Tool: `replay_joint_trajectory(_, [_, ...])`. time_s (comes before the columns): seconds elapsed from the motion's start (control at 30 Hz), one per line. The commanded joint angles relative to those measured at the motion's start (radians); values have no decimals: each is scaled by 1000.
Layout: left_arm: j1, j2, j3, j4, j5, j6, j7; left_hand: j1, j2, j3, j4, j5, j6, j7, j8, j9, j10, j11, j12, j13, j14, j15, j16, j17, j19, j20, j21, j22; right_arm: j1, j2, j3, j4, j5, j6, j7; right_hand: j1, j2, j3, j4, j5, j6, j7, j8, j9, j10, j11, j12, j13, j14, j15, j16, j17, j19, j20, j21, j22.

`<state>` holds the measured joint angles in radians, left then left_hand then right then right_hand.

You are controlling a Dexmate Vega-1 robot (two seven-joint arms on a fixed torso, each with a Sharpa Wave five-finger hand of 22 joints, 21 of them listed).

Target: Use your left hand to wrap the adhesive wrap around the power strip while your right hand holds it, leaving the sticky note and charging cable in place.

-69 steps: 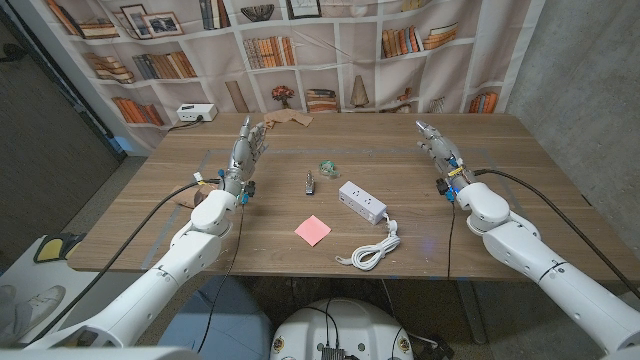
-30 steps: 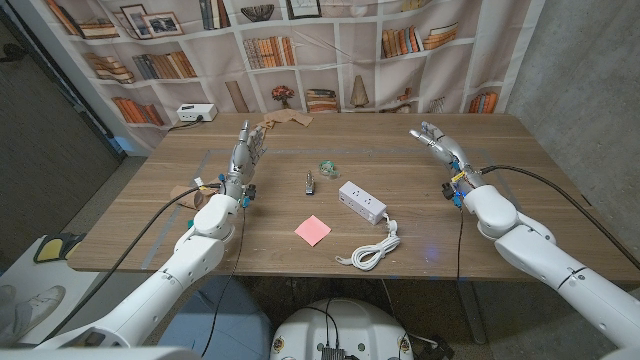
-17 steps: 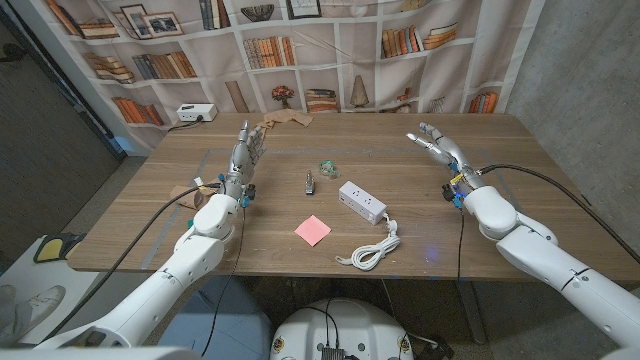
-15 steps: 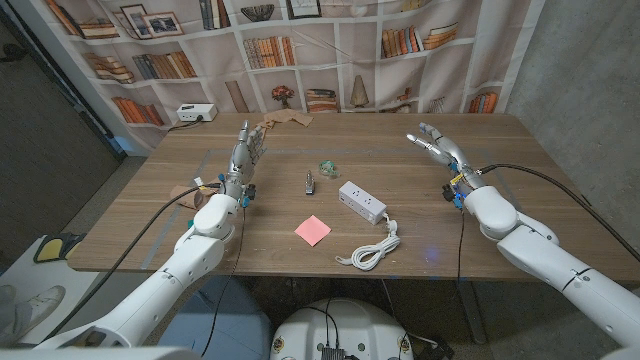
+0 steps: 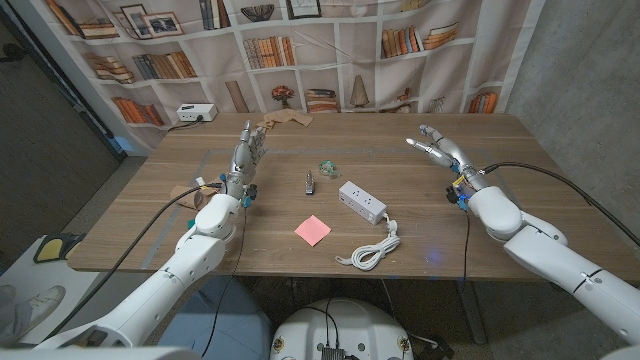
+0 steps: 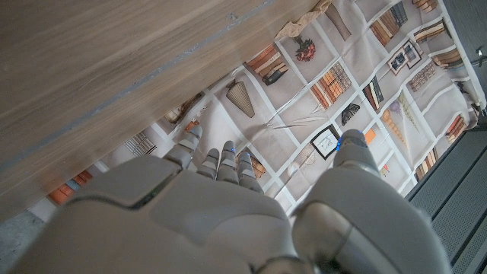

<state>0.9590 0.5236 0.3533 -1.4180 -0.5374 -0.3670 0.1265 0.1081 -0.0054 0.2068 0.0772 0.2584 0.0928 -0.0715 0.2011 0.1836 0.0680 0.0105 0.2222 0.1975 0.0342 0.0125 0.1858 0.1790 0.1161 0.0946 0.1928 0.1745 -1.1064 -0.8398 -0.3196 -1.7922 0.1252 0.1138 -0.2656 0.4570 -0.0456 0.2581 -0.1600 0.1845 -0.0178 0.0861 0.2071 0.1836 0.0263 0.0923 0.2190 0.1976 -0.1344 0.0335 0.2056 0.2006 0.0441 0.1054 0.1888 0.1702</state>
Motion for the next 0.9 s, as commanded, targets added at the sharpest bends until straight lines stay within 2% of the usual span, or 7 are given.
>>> replay_joint_trajectory(0.03, [10, 5, -1, -11, -6, 14, 6, 7, 2, -1, -5, -3, 14, -3, -1, 3, 6, 2, 6, 3, 3, 1, 5, 4, 1, -2, 2, 3, -11, -35, 2, -46, -69, -56, -18, 8, 1, 4, 5, -3, 1, 4, -1, 5, 9, 2, 5, 4, 7, -11, 10, 3, 10, 3, 5, 1])
replay_joint_trajectory(0.3, [10, 8, 1, -16, -4, 20, 6, 7, 2, -2, -5, -4, 15, -4, -1, 3, 8, 2, 6, 3, 3, -1, 5, 4, 1, -3, 2, 3, -17, -50, -3, -72, -121, -91, -34, 8, -2, 2, 7, -4, 1, 4, -2, 5, 14, -1, 5, 4, 12, -6, 12, 4, 14, 5, 5, 1])
replay_joint_trajectory(0.37, [9, 9, 1, -17, -4, 20, 5, 7, 2, -3, -5, -4, 15, -3, -1, 3, 8, 3, 5, 3, 3, 0, 5, 4, 1, -3, 2, 3, -19, -57, -6, -84, -141, -105, -37, 6, -3, 1, 9, -4, 1, 5, -3, 5, 18, -1, 6, 5, 19, 3, 14, 5, 14, 16, 5, 1])
replay_joint_trajectory(0.5, [10, 10, -3, -20, -5, 22, 11, 8, 2, -3, -5, -4, 15, -3, -2, 3, 9, 3, 5, 3, 3, 2, 4, 4, 1, -4, 2, 3, -22, -63, -9, -98, -165, -119, -43, 5, -3, -1, 11, -4, 6, 4, -2, 5, 21, -1, 7, 5, 21, 12, 15, 6, 14, 22, 5, 1])
replay_joint_trajectory(0.9, [14, 11, -1, -24, -4, 23, 9, 8, 3, -4, -6, -5, 16, -1, -2, 3, 11, 7, 5, 3, 2, 3, 4, 4, 1, -8, 3, 3, -42, -74, 1, -119, -168, -135, -35, 3, -4, -3, 14, -3, 39, 4, 9, 6, 45, 4, 13, 6, 25, 19, 17, 8, 17, 22, 5, 2])
